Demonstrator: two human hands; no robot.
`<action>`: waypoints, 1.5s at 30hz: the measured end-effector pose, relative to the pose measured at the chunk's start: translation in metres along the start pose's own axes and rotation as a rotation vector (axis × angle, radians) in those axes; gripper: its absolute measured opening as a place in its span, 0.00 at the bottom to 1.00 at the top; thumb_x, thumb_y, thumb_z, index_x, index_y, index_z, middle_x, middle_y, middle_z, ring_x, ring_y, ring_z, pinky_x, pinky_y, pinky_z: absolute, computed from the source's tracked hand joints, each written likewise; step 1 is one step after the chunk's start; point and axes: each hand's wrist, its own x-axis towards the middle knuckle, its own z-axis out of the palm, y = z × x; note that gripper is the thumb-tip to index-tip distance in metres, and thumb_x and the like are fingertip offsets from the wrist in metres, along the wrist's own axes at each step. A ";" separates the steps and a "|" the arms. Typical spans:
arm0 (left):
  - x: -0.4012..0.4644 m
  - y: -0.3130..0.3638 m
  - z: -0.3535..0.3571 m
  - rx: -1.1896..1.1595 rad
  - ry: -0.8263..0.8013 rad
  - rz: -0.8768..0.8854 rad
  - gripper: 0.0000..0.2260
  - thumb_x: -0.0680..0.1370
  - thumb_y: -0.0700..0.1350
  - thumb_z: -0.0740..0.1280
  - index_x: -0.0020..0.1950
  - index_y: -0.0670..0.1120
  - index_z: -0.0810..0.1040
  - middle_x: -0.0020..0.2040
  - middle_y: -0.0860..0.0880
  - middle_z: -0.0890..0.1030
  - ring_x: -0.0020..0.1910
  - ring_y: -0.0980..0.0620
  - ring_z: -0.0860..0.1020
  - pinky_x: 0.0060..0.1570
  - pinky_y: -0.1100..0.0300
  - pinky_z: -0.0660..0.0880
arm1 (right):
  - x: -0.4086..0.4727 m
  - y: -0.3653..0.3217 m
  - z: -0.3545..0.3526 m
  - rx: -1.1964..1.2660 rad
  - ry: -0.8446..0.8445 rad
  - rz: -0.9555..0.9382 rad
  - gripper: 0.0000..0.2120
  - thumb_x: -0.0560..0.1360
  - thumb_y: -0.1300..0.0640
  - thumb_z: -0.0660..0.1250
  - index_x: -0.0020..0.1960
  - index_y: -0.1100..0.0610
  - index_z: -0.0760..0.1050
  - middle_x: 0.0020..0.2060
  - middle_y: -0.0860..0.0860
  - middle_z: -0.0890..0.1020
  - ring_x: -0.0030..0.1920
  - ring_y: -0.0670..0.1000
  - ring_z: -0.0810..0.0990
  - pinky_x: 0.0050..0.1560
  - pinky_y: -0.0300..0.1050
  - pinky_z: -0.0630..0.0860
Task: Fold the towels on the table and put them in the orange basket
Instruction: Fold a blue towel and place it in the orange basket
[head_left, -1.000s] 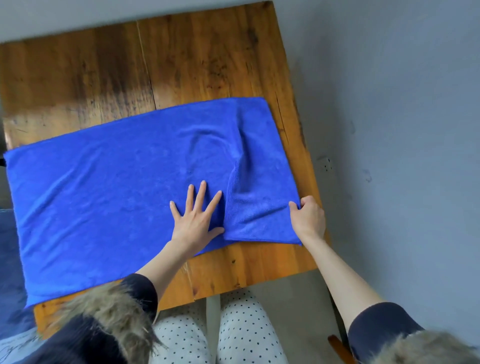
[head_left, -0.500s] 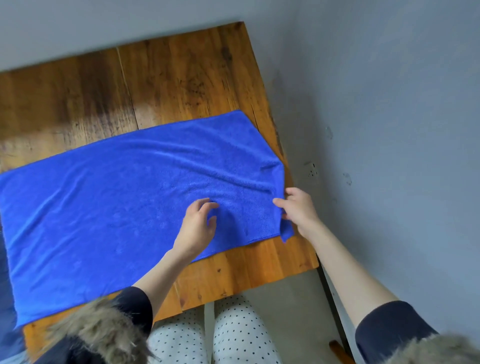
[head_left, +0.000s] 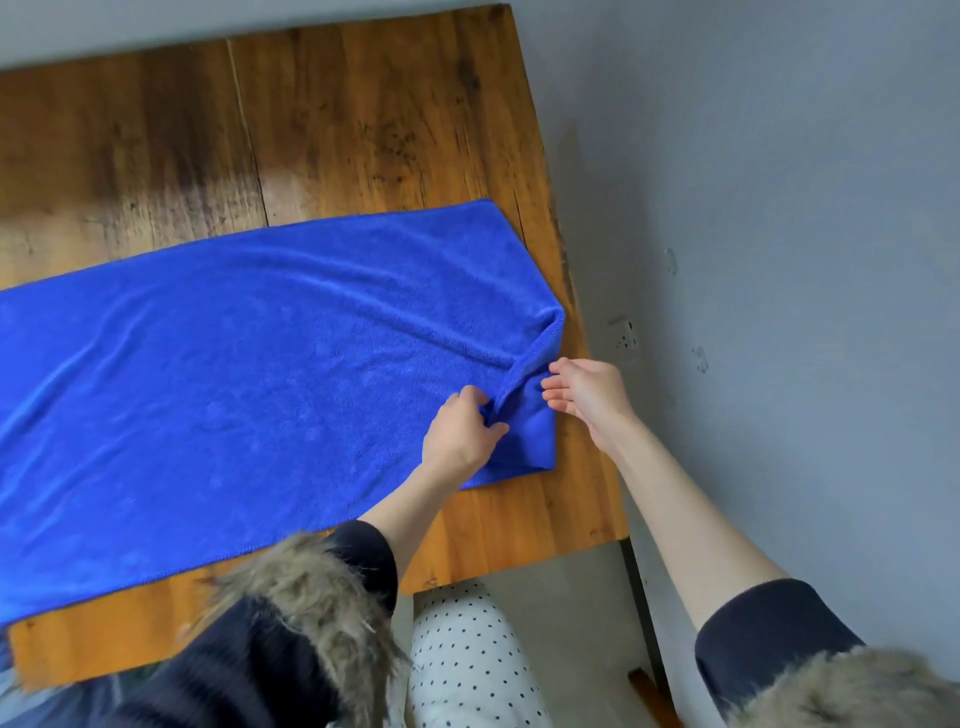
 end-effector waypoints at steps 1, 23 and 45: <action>0.002 0.001 -0.002 0.029 -0.004 0.013 0.08 0.75 0.46 0.67 0.53 0.45 0.75 0.50 0.46 0.78 0.49 0.45 0.76 0.46 0.54 0.73 | 0.004 0.000 0.000 -0.033 0.032 0.007 0.10 0.79 0.58 0.60 0.52 0.62 0.77 0.37 0.54 0.80 0.36 0.50 0.79 0.44 0.42 0.78; -0.040 -0.030 -0.127 -0.453 -0.093 0.169 0.07 0.73 0.37 0.64 0.38 0.48 0.71 0.31 0.56 0.73 0.27 0.59 0.66 0.25 0.70 0.61 | 0.023 -0.100 0.047 0.758 -0.117 0.351 0.07 0.78 0.63 0.60 0.42 0.61 0.72 0.41 0.51 0.77 0.40 0.46 0.75 0.36 0.38 0.67; -0.064 -0.125 -0.168 -0.496 0.191 -0.013 0.10 0.78 0.49 0.64 0.38 0.48 0.76 0.32 0.54 0.74 0.29 0.58 0.69 0.27 0.67 0.63 | -0.034 -0.148 0.140 0.202 0.041 -0.212 0.03 0.76 0.59 0.66 0.49 0.57 0.73 0.47 0.54 0.80 0.44 0.50 0.80 0.38 0.39 0.76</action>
